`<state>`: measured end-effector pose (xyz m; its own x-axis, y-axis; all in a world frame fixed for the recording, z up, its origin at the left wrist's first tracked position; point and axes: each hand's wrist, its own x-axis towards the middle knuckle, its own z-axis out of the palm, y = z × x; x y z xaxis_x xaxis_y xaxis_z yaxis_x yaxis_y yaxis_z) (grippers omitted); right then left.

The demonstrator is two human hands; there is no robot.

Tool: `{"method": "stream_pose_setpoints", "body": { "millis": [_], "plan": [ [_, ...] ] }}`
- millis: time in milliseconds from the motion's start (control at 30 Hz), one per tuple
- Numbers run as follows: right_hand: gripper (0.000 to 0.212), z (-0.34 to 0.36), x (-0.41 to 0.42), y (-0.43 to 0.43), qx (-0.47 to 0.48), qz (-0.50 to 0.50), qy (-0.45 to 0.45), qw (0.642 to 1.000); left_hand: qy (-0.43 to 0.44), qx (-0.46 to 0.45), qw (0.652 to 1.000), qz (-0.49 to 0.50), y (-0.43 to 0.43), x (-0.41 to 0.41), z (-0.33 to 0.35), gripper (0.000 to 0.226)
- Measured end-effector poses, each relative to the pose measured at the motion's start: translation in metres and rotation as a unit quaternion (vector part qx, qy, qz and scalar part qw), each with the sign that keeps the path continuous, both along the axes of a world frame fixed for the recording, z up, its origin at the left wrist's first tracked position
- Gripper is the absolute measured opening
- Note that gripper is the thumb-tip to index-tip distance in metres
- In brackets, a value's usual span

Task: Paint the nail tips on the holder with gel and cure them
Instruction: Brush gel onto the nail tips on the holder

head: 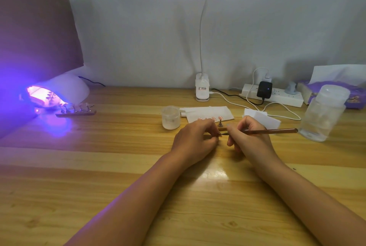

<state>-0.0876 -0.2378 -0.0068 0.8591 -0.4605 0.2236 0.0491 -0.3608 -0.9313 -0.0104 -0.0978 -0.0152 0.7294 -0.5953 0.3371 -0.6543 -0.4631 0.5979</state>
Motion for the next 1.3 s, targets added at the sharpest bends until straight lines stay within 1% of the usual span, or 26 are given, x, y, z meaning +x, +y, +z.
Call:
{"method": "stream_pose_setpoints", "body": {
  "millis": [200, 333, 467, 567, 733, 1000, 1100, 1200, 1300],
  "plan": [
    [0.011, 0.0001, 0.0008, 0.0002, -0.004, -0.011, 0.006, 1.000, 0.004, 0.001, 1.000, 0.004, -0.0005, -0.0005, 0.0007, 0.015],
    [0.014, 0.0005, 0.0013, 0.0006, -0.006, -0.019, 0.002, 1.000, 0.008, -0.001, 1.000, 0.005, -0.0002, -0.0003, 0.0003, 0.009],
    [0.015, 0.0009, 0.0012, -0.0016, 0.024, -0.036, -0.017, 0.999, 0.013, -0.004, 1.000, 0.006, 0.0003, -0.0010, 0.0008, 0.009],
    [0.015, 0.0016, -0.0001, -0.0029, 0.042, -0.023, -0.021, 0.999, 0.012, 0.000, 1.000, 0.009, -0.0006, -0.0016, 0.0018, 0.009],
    [0.018, 0.0000, 0.0007, -0.0006, 0.009, 0.006, -0.007, 1.000, 0.012, -0.001, 1.000, 0.010, 0.0002, -0.0022, 0.0031, 0.014],
    [0.012, -0.0019, 0.0018, -0.0018, -0.014, -0.016, -0.004, 1.000, 0.011, 0.006, 1.000, 0.007, -0.0005, -0.0036, 0.0047, 0.013],
    [0.014, -0.0026, 0.0025, -0.0016, -0.025, -0.028, -0.005, 0.999, 0.007, 0.003, 1.000, 0.006, -0.0003, -0.0029, 0.0035, 0.014],
    [0.017, -0.0026, 0.0037, -0.0022, -0.023, -0.039, -0.014, 0.999, 0.008, -0.004, 1.000, 0.005, -0.0005, -0.0024, 0.0030, 0.014],
    [0.017, -0.0027, 0.0039, -0.0040, -0.002, -0.046, -0.027, 0.999, 0.011, -0.005, 1.000, 0.007, -0.0010, -0.0023, 0.0028, 0.013]
  ]
}}
